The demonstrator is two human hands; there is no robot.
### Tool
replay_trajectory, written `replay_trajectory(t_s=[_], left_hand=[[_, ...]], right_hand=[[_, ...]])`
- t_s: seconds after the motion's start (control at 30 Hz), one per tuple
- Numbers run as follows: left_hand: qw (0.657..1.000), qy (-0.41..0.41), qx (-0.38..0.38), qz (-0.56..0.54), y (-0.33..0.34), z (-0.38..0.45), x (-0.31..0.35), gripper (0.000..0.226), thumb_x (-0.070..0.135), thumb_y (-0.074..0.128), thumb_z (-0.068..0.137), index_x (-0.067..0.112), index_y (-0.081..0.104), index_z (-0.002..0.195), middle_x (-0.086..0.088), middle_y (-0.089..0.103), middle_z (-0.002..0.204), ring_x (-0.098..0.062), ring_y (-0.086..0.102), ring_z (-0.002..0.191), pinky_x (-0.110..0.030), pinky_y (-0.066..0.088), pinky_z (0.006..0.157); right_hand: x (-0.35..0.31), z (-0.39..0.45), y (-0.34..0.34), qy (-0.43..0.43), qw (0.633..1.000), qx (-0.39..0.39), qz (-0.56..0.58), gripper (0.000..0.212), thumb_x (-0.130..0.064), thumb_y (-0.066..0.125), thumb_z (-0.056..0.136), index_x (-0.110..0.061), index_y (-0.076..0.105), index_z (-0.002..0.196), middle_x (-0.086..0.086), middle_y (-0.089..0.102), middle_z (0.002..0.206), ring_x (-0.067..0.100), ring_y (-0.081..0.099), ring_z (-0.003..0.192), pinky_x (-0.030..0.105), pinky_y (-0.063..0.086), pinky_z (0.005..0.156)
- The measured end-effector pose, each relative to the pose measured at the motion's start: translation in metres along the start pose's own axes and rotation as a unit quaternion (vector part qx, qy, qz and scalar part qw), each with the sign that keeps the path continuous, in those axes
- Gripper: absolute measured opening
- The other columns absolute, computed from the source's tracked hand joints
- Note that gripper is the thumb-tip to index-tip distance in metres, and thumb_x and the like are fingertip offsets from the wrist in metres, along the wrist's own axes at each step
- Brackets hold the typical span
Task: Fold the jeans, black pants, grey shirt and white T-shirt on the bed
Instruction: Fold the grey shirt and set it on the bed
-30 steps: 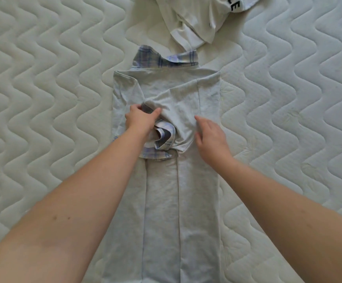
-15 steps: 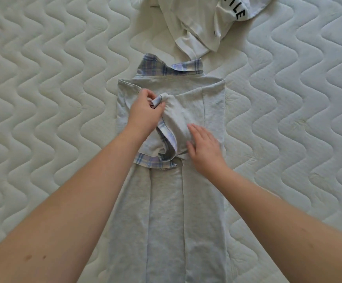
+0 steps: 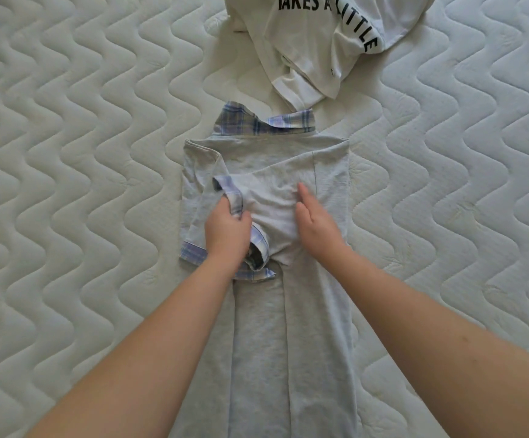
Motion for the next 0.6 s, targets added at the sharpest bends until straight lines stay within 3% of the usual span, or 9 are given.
replay_trajectory(t_s=[0.07,0.1,0.17,0.2,0.27,0.33,0.43,0.5,0.6], left_hand=[[0.983,0.159,0.015,0.093,0.000,-0.012,0.027,0.017,0.006,0.057,0.090,0.008,0.064,0.105,-0.006,0.057,0.095,-0.022,0.056,0.082,-0.023,0.039,0.068],[0.966,0.230,0.011,0.117,0.002,-0.021,0.039,0.022,0.002,0.057,0.088,0.006,0.066,0.108,-0.010,0.056,0.096,-0.026,0.056,0.083,-0.028,0.041,0.070],[0.929,0.336,0.006,0.155,0.009,-0.039,0.056,0.031,-0.005,0.062,0.082,0.007,0.071,0.109,-0.014,0.057,0.093,-0.030,0.055,0.082,-0.036,0.045,0.071],[0.911,0.370,0.004,0.181,0.013,-0.046,0.061,0.032,-0.004,0.067,0.079,0.010,0.074,0.106,-0.014,0.058,0.090,-0.031,0.055,0.079,-0.038,0.045,0.069],[0.882,0.407,-0.027,0.236,0.025,-0.054,0.061,0.033,0.000,0.074,0.074,0.016,0.076,0.103,-0.012,0.060,0.090,-0.032,0.056,0.078,-0.040,0.043,0.068],[0.873,0.406,-0.080,0.258,0.037,-0.058,0.053,0.041,0.003,0.074,0.071,0.017,0.074,0.110,-0.010,0.063,0.099,-0.033,0.059,0.087,-0.042,0.045,0.073],[0.898,0.365,-0.122,0.213,0.042,-0.064,0.039,0.056,0.003,0.071,0.074,0.014,0.063,0.128,-0.008,0.059,0.119,-0.030,0.056,0.105,-0.041,0.049,0.088],[0.938,0.282,-0.116,0.166,0.041,-0.063,0.024,0.066,0.009,0.073,0.077,0.017,0.051,0.138,-0.005,0.049,0.130,-0.023,0.050,0.116,-0.036,0.045,0.099],[0.984,0.119,-0.086,0.105,0.039,-0.064,0.000,0.068,0.012,0.072,0.079,0.022,0.042,0.140,0.000,0.040,0.130,-0.018,0.049,0.114,-0.031,0.046,0.095]], right_hand=[[-0.001,0.012,-0.007,0.036,0.994,0.011,0.100,0.050,-0.021,0.027,0.105,-0.015,0.021,0.154,-0.003,0.024,0.160,0.008,0.022,0.144,0.014,0.011,0.114],[0.000,0.018,-0.010,0.063,0.983,0.021,0.174,0.049,-0.021,0.028,0.105,-0.015,0.025,0.153,-0.001,0.030,0.157,0.010,0.031,0.141,0.021,0.021,0.116],[0.004,0.026,-0.015,0.127,0.934,0.039,0.330,0.043,-0.030,0.033,0.104,-0.017,0.042,0.144,0.001,0.047,0.146,0.008,0.054,0.118,0.023,0.046,0.092],[0.005,0.028,-0.018,0.152,0.908,0.047,0.388,0.039,-0.036,0.035,0.103,-0.019,0.051,0.134,0.000,0.054,0.140,0.005,0.059,0.105,0.021,0.048,0.078],[0.010,0.030,-0.026,0.175,0.881,0.055,0.437,0.040,-0.049,0.033,0.102,-0.022,0.055,0.121,0.001,0.062,0.127,0.008,0.063,0.096,0.023,0.050,0.072],[0.017,0.030,-0.035,0.184,0.890,0.062,0.412,0.043,-0.056,0.036,0.099,-0.022,0.053,0.121,0.000,0.066,0.114,0.014,0.066,0.096,0.028,0.053,0.077],[0.022,0.031,-0.045,0.180,0.939,0.069,0.284,0.039,-0.049,0.052,0.096,-0.018,0.055,0.120,0.000,0.069,0.105,0.014,0.070,0.082,0.027,0.056,0.066],[0.020,0.035,-0.046,0.166,0.963,0.077,0.195,0.046,-0.046,0.060,0.092,-0.017,0.053,0.127,0.000,0.068,0.104,0.012,0.069,0.076,0.026,0.054,0.062],[0.009,0.043,-0.041,0.144,0.986,0.077,0.032,0.044,-0.047,0.067,0.086,-0.020,0.055,0.119,-0.004,0.063,0.099,0.014,0.064,0.084,0.030,0.051,0.071]])
Point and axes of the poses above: each hand's wrist, its own z-axis towards the middle knuckle, its own y-axis out of the palm, x = y × z, the point moved 8 cm from there along z, towards the middle knuckle
